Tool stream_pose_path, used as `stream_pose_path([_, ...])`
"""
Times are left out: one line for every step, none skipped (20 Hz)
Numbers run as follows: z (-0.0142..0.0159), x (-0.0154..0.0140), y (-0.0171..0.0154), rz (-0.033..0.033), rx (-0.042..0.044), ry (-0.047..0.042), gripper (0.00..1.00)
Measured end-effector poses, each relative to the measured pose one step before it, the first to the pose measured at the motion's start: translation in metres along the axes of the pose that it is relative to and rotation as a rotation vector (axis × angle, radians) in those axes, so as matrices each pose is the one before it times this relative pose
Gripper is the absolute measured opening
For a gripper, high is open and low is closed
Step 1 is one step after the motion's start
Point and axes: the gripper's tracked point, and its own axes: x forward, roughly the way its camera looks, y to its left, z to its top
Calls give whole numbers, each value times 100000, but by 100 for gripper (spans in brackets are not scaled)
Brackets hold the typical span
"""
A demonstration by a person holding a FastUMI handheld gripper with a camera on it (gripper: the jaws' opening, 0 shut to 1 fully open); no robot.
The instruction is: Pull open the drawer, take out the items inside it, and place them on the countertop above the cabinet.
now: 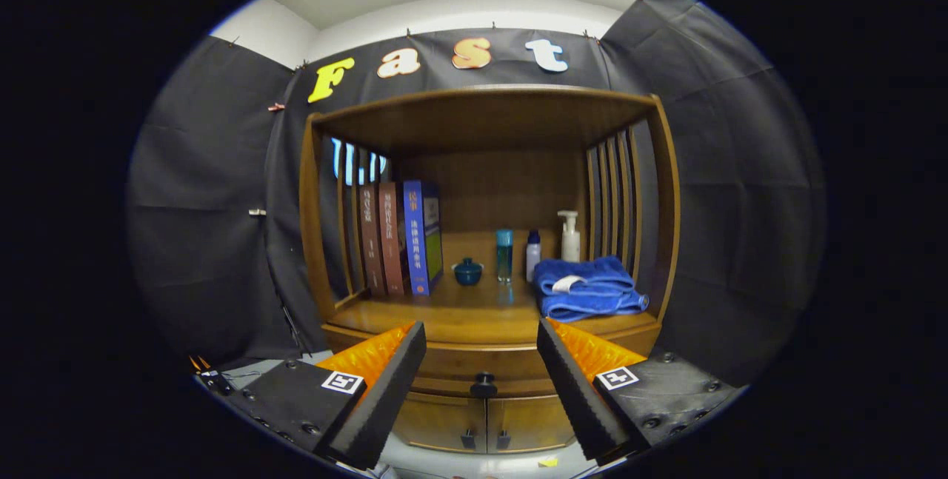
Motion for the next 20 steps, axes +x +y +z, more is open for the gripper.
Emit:
stream_pose_path([-841,1093,-41,260,237,1818,98])
stream_pose_path([-756,947,-144,-166,-159,1663,98])
stream_pose_path([-846,962,-78,-657,-18,1287,99])
stream_pose_path([-1169,501,117,-560,418,1382,99])
stream_pose_path([-930,836,28,-624,866,1756,99])
stream_pose_path([-1170,801,-183,-1063,739,2135,99])
stream_pose_path([-1302,901,-191,-956,165,2235,99])
stream_pose_path([-1541,1006,-300,-904,-325,2448,99])
stream_pose_path([-932,1178,-178,-639,-261,2072,99])
stream_pose_path([-724,544,-12,-235,-11,1769,99])
stream_pose_path([-835,562,337,1385,482,2003,99])
stream_pose_path([-850,720,202,601,760,2157,99])
stream_pose_path([-464,463,-70,-96,46,1319,99])
stream_pose_path([-644,626,-194,-668,-182,1929,99])
stream_pose_path([-782,416,-50,-684,239,1981,99])
stream_pose_path([-671,511,149,360,883,1918,99])
stream_pose_path([-403,280,92,285,1357,397,99])
stream_pose_path([-5,380,-100,-719,712,-15,93])
stream_pose_path([19,223,-228,-1006,-350,-187,88])
stream_pose_path([-156,389,-167,-779,-183,195,85])
